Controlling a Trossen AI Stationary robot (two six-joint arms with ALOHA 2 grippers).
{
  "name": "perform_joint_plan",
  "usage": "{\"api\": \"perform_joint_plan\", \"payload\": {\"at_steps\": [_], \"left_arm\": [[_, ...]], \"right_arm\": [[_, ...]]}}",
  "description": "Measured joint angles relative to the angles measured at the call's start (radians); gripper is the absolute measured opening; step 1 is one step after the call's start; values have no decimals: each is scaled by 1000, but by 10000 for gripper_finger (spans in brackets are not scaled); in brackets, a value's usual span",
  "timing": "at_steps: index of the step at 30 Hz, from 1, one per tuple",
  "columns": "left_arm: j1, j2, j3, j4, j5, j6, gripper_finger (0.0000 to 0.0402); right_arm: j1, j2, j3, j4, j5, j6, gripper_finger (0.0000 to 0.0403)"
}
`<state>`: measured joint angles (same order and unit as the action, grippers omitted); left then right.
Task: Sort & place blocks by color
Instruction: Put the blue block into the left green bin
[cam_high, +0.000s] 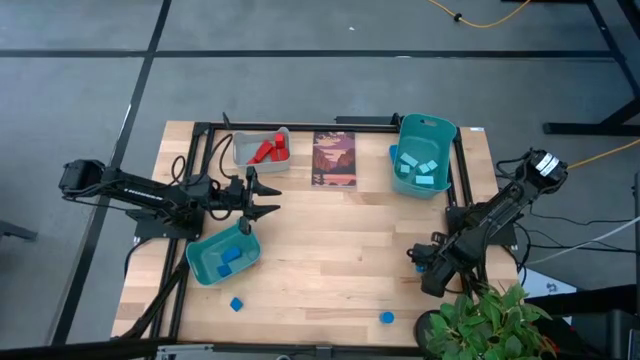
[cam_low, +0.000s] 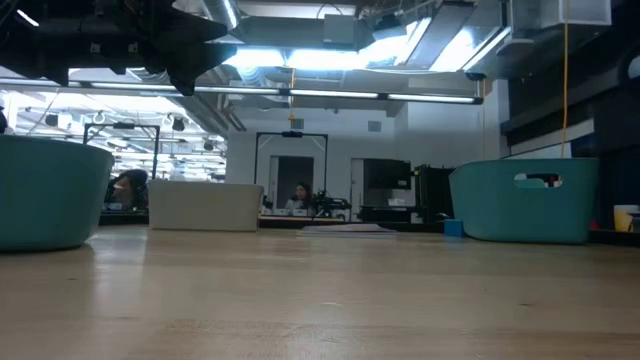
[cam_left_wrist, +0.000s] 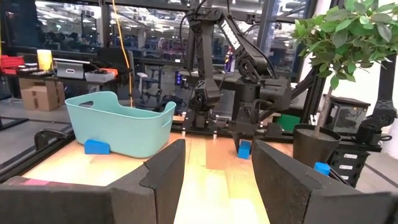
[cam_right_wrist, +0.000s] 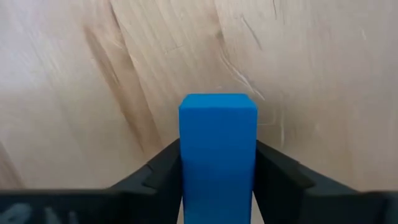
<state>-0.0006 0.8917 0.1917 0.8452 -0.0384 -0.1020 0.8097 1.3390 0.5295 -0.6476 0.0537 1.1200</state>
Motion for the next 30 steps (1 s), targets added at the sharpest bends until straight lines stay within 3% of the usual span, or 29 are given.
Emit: {"api": "perform_joint_plan", "payload": {"at_steps": [4,8,16,20,23,27,30], "left_arm": [[0,0,0,0,0,0,179],[0,0,0,0,0,0,179],[0,0,0,0,0,0,179],[0,0,0,0,0,0,179],[0,0,0,0,7,-4,179],[0,0,0,1,7,-4,179],[0,0,0,1,7,-16,179]], "right_arm": [[0,1,14,-10,-3,-1,138],[0,5,42,-34,2,-14,136],[-48,4,94,96,266,-154,136],[-122,3,63,348,391,-327,136],[-202,3,4,649,422,-518,136],[-339,8,-86,1054,369,-759,136],[-433,47,-116,1243,297,-869,136]]}}
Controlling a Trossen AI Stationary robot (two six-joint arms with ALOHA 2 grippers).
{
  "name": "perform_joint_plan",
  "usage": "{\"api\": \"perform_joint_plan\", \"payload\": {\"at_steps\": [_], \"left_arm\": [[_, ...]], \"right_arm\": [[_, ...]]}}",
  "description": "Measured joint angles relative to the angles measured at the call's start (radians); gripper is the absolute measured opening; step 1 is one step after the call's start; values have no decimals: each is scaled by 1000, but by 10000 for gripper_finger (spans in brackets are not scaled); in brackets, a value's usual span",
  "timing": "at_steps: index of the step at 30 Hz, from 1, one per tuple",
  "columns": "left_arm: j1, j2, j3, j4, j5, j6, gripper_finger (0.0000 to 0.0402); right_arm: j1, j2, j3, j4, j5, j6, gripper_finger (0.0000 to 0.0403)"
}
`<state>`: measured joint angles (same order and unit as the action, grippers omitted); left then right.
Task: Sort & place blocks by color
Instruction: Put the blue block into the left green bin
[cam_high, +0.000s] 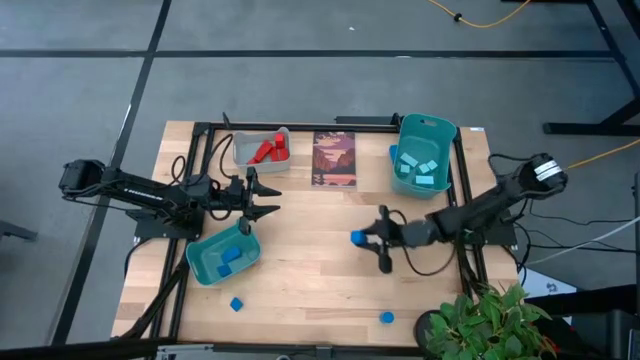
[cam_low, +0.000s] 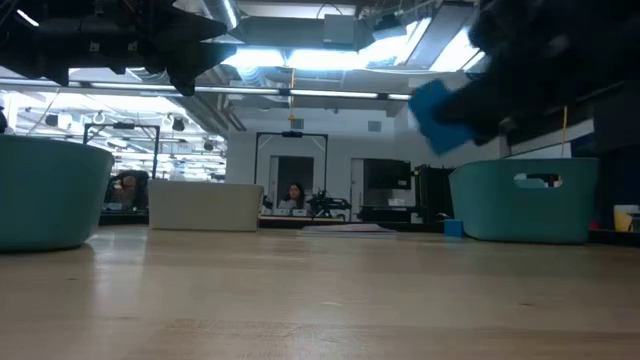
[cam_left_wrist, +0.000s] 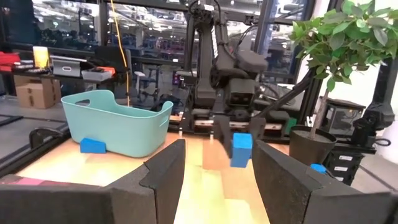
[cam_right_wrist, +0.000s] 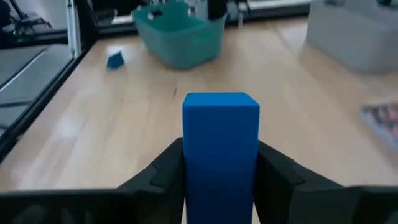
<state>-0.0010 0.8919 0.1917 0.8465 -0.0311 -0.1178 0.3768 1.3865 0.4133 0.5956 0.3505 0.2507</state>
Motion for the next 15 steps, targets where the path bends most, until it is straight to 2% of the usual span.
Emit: {"api": "perform_joint_plan", "payload": {"at_steps": [3,8,10,15], "left_arm": [[0,0,0,0,0,-11,179],[0,0,0,0,0,-11,179],[0,0,0,0,0,-13,179],[0,0,0,0,0,-13,179]], "right_arm": [[-71,80,14,154,-63,-96,136],[-164,224,59,431,-266,-240,136],[-192,260,59,484,-319,-247,136],[-227,296,59,545,-374,-228,136]]}}
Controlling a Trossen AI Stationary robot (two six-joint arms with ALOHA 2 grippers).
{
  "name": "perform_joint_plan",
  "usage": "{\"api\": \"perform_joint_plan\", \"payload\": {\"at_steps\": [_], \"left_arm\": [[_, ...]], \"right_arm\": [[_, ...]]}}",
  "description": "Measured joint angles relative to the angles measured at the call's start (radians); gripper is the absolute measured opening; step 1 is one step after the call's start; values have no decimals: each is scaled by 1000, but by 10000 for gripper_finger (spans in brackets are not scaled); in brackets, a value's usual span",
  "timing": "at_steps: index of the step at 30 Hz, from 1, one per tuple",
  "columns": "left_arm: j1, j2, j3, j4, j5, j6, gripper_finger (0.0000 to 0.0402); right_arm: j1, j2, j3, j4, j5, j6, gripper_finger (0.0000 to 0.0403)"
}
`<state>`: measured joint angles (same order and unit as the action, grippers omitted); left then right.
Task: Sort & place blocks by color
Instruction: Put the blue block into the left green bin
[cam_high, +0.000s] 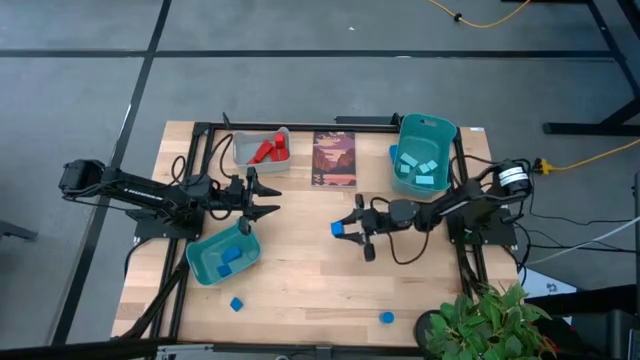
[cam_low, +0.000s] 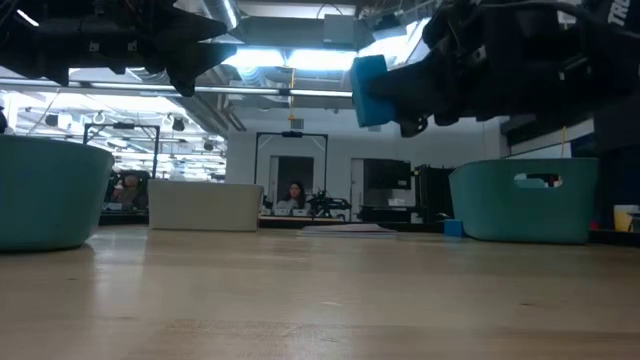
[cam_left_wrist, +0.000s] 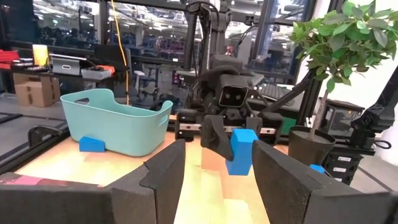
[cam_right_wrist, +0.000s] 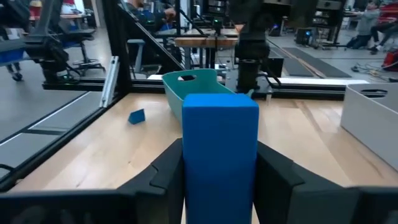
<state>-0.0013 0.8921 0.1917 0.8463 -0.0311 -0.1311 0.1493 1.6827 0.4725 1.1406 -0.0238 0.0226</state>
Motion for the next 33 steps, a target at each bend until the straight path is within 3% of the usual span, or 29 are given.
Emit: {"api": "perform_joint_plan", "payload": {"at_steps": [8,12,21,26,33], "left_arm": [[0,0,0,0,-4,2,179],[0,0,0,3,-11,3,179],[0,0,0,7,-11,-16,179],[0,0,0,3,-10,-24,179],[0,0,0,3,-8,-24,179]], "right_arm": [[-2,37,59,-21,2,-13,136],[-8,141,244,-134,-14,-84,136],[-38,494,711,-181,-312,-106,136],[-52,633,924,-179,-362,-88,136],[-69,795,1121,-183,-371,-28,136]]}}
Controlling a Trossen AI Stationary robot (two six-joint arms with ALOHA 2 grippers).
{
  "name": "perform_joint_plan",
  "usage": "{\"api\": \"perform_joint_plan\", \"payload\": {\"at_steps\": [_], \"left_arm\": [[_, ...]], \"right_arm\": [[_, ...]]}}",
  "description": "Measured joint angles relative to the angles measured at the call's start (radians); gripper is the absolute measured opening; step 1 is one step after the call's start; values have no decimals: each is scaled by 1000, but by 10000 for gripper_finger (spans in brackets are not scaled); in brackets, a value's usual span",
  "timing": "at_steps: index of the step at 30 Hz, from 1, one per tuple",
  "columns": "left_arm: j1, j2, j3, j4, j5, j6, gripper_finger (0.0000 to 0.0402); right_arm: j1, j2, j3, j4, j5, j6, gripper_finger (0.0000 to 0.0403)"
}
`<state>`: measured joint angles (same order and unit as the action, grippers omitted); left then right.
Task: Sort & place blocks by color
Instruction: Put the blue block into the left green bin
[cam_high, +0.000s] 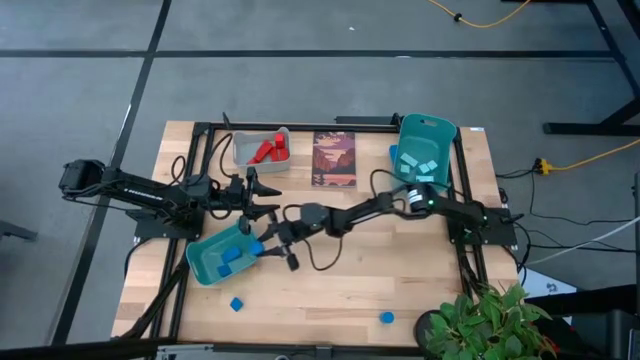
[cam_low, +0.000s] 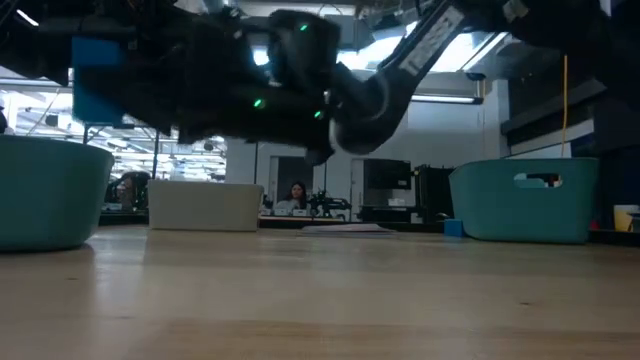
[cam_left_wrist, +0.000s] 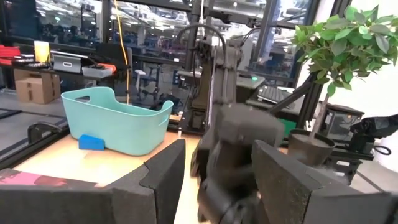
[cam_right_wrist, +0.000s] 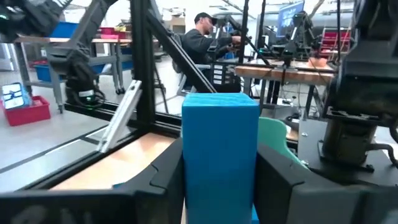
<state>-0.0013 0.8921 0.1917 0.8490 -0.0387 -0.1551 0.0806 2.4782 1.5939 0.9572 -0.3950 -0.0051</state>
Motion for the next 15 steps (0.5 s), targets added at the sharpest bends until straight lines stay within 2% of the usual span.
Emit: {"api": "perform_joint_plan", "payload": {"at_steps": [8,14,15], "left_arm": [[0,0,0,-3,0,0,179],[0,0,0,-3,0,0,179],[0,0,0,-3,0,0,179]], "right_arm": [[-11,137,173,2,6,55,136],[-11,168,204,-10,8,53,137],[-11,168,203,-9,8,53,147]]}}
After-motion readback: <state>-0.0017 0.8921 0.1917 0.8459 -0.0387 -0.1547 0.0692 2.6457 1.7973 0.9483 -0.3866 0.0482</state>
